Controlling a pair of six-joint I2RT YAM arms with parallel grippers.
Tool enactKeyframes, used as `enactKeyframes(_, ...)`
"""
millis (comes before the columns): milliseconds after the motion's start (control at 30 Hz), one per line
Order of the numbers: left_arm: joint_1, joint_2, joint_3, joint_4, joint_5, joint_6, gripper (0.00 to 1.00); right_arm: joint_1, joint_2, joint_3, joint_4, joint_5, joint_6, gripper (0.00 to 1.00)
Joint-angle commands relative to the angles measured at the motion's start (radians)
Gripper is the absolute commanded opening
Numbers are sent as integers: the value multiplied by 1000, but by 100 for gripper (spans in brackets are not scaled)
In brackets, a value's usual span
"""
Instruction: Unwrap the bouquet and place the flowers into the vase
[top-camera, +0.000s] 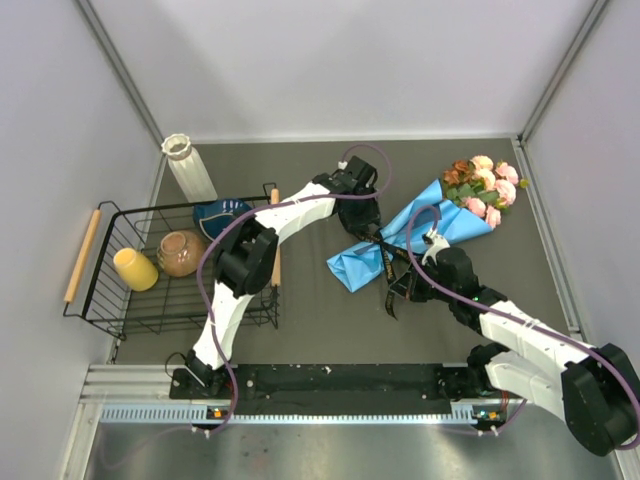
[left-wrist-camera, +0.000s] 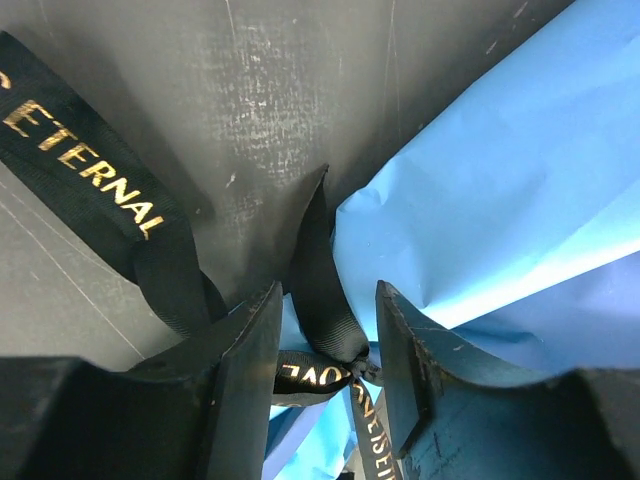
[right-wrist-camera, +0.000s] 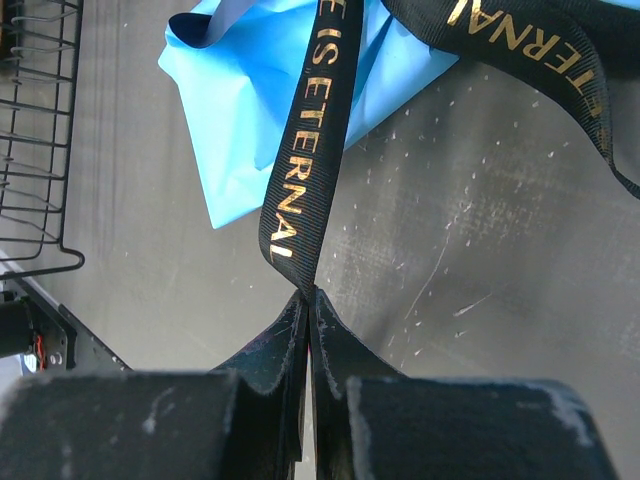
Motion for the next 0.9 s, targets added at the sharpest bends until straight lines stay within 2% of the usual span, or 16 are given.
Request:
enactKeyframes(0, 1, -13, -26, 47, 51, -30, 47, -7, 1, 15, 29, -5, -9, 0)
enactKeyframes(100, 1, -2, -32, 70, 74, -41, 42, -7, 4, 13, 35, -8, -6, 0)
enactKeyframes(367, 1, -13, -67, 110, 114, -77, 44, -5, 2, 8, 38, -8, -8, 0)
enactKeyframes(433, 0, -16, -96, 130, 128, -97, 41, -7, 7, 8, 43, -5, -11, 0)
enactKeyframes(633, 10, -30, -141, 156, 113, -111, 23, -7, 13, 13, 46, -9, -9, 0)
enactKeyframes(667, 12, -39, -142, 155, 104, -107, 17, -5, 11, 12, 44, -9, -9, 0)
enactKeyframes(867, 13, -97, -121, 149, 2, -45, 0, -7, -7, 8, 18, -3, -12, 0)
